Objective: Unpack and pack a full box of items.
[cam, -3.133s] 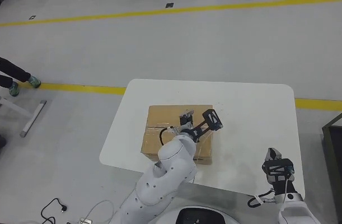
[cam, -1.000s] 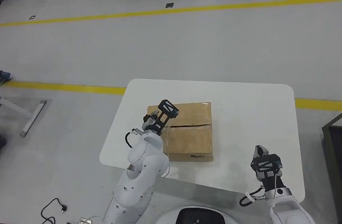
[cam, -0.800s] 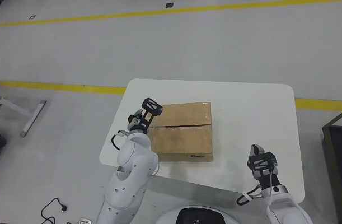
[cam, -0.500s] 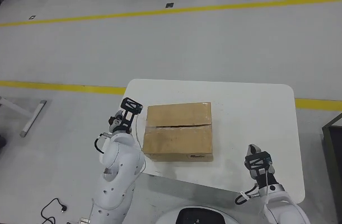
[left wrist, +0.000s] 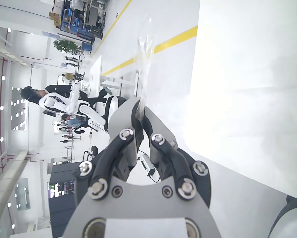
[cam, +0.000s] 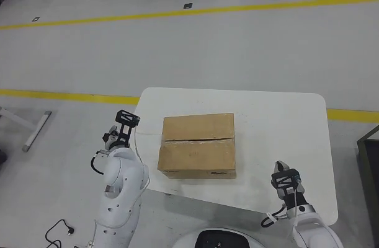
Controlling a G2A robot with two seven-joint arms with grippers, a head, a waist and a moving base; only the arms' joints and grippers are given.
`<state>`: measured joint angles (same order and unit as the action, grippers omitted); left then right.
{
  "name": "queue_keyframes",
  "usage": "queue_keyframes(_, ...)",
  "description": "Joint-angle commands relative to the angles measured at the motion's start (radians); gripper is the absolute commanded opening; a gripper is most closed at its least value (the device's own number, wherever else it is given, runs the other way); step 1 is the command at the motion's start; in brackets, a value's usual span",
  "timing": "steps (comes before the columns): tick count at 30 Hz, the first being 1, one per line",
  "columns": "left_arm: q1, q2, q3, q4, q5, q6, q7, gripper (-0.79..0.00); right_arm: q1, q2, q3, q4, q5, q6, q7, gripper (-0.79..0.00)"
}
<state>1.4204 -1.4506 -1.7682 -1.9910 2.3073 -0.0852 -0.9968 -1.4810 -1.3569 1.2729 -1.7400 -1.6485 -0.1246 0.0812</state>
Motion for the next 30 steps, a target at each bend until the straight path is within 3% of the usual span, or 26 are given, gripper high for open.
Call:
queue_keyframes(1,-0.008,0.000,-0.010,0.022,0.009,0.011,0.000,-0.785,-0.001,0.001,0.001,-0.001,0.002,0.000,-0.001,-0.785)
queue_keyframes(19,-0.059,0.007,-0.089,0.136,0.057,0.012,0.012,-0.785,-0.016,0.007,0.010,-0.012,0.011,0.001,-0.006,-0.785)
queue_keyframes(20,-0.064,0.007,-0.090,0.143,0.058,0.012,0.012,-0.686,-0.017,0.008,0.010,-0.013,0.011,0.001,-0.006,-0.785)
queue_keyframes(21,-0.068,0.007,-0.090,0.150,0.056,0.007,0.013,-0.674,-0.019,0.008,0.009,-0.014,0.011,0.002,-0.006,-0.785)
queue_keyframes(22,-0.071,0.008,-0.089,0.158,0.058,0.002,0.015,-0.585,-0.021,0.008,0.009,-0.015,0.011,0.002,-0.007,-0.785)
queue_keyframes(23,-0.075,0.008,-0.089,0.169,0.060,-0.003,0.012,-0.148,-0.022,0.009,0.009,-0.016,0.011,0.003,-0.007,-0.785)
queue_keyframes(24,-0.080,0.008,-0.091,0.179,0.064,-0.004,0.008,0.000,-0.024,0.009,0.010,-0.017,0.010,0.004,-0.006,-0.785)
queue_keyframes(30,-0.095,0.009,-0.097,0.211,0.106,0.010,-0.020,0.000,-0.036,0.011,0.013,-0.025,0.012,0.009,-0.006,-0.785)
